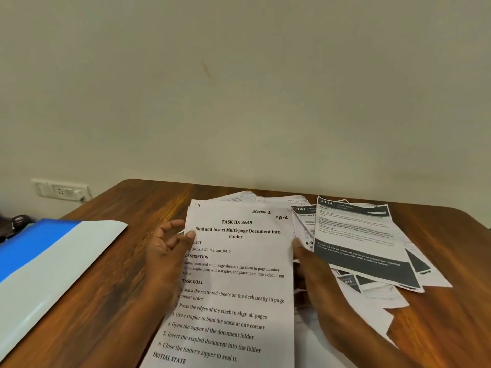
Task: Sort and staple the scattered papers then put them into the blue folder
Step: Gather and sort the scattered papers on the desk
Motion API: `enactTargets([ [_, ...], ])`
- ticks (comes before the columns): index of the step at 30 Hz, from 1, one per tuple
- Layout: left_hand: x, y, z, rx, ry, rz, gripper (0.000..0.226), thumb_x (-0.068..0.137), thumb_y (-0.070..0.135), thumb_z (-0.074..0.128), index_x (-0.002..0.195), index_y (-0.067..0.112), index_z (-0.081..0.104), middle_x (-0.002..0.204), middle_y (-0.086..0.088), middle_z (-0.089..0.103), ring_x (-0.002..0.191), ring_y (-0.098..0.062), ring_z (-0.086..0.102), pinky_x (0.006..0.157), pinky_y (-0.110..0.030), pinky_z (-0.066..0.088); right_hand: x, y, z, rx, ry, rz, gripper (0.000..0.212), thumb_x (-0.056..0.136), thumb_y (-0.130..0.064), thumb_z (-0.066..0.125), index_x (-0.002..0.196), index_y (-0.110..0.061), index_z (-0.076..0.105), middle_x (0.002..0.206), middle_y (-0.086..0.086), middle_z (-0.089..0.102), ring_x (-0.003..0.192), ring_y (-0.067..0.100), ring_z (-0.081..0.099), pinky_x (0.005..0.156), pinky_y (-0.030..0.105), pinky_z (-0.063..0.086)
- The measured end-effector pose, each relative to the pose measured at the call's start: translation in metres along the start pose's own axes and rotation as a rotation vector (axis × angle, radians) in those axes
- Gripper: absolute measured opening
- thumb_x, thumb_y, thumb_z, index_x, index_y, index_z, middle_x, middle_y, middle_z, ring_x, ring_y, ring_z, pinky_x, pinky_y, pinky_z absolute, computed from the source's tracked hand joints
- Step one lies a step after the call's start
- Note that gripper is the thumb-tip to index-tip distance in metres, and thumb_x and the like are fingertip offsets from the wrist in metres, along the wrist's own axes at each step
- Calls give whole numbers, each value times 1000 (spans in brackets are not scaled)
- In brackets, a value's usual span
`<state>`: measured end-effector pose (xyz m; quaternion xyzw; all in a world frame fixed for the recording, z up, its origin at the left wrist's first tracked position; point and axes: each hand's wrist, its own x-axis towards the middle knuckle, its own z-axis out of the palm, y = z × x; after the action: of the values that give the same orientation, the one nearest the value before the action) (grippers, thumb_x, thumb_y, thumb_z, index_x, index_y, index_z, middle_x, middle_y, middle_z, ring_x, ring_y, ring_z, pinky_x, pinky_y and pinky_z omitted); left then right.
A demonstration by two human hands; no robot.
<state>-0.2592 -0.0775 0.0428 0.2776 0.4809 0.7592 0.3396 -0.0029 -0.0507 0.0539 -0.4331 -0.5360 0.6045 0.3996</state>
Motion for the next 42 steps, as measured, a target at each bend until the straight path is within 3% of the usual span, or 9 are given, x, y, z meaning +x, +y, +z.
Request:
enactTargets([
  [5,-1,2,0,22,-8,-37,36,94,10,73,126,19,60,104,-10,81,91,-32,79,80,-48,63,5,17,-1,-304,-36,-139,24,88,-42,62,107,-30,70,101,9,77,94,31,75,90,59,58],
  [10,-6,6,0,67,-131,-133,32,94,15,73,125,13,63,106,-15,80,92,-34,79,70,-44,66,12,22,-6,-69,28,-85,25,107,-8,52,112,-21,73,107,3,80,102,27,76,99,58,56],
  [20,-14,-4,5,127,-313,-242,28,96,8,67,123,4,71,116,-26,75,103,-49,74,99,-72,50,23,23,-14,12,86,-71,24,108,-16,53,113,-25,74,114,1,79,108,25,75,105,54,53],
  [23,-17,-1,8,145,-310,-248,28,98,11,66,124,5,70,115,-24,76,101,-48,74,98,-71,52,25,24,-17,0,82,-71,23,102,-33,62,122,-25,70,122,-3,76,113,19,72,108,47,52],
  [27,-20,3,11,171,-278,-220,25,98,13,68,121,5,73,113,-23,77,100,-47,75,96,-71,53,50,61,-31,-124,126,-125,98,65,-89,68,147,-37,51,148,-14,58,135,11,56,118,47,42],
  [35,-24,7,14,233,-290,-221,26,102,19,63,120,2,72,109,-22,78,96,-45,76,87,-61,61,41,54,-26,-102,178,-137,113,54,-99,60,146,-34,52,146,-13,60,134,11,57,117,47,43],
  [37,-24,5,13,244,-290,-222,25,103,18,61,119,2,72,107,-23,78,95,-45,76,82,-57,64,34,45,-22,-121,179,-147,103,60,-95,63,142,-33,56,142,-13,63,131,11,60,115,47,45],
  [39,-24,5,13,240,-292,-231,25,103,17,60,119,1,72,108,-25,77,96,-48,75,87,-63,60,21,23,-14,-135,156,-144,55,85,-67,68,125,-29,67,124,-9,74,117,13,69,107,46,52],
  [42,-24,3,14,219,-287,-234,25,102,14,60,119,-1,71,109,-28,76,96,-50,75,92,-69,56,17,-1,-23,-223,163,-153,22,104,-34,60,97,-16,70,84,6,78,77,20,73,70,33,55],
])
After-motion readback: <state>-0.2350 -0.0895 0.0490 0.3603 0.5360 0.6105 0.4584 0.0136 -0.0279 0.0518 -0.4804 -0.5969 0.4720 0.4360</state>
